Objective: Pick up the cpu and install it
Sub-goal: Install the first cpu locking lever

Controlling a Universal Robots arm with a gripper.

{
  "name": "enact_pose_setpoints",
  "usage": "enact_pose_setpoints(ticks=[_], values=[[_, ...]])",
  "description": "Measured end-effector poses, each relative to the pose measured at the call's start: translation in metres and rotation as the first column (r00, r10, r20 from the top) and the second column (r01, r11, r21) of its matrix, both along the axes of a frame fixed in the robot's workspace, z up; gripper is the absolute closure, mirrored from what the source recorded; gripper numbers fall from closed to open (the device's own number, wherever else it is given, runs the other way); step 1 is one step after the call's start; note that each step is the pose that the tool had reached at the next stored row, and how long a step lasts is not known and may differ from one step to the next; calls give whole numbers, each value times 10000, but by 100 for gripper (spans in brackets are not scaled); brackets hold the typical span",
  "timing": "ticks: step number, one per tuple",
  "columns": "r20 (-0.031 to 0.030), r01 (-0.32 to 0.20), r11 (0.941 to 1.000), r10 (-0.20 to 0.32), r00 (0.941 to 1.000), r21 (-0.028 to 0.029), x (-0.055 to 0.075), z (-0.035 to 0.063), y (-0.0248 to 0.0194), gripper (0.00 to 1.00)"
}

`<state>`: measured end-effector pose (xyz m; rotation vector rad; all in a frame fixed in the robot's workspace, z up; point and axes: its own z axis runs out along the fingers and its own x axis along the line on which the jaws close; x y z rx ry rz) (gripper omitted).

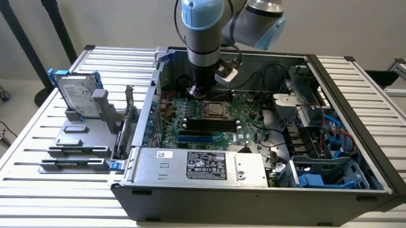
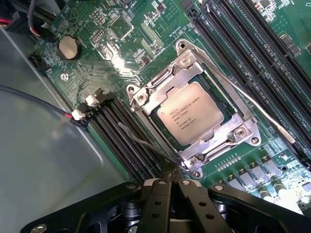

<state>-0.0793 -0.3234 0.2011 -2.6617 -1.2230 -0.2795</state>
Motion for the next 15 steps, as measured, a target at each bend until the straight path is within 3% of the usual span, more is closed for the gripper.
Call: enact_pose_setpoints(ticks=[11, 15], values=[[-17, 200, 9998, -200, 9998, 2, 30, -19, 29, 89], [-57, 245, 9997, -245, 9997, -1, 31, -20, 29, 89]])
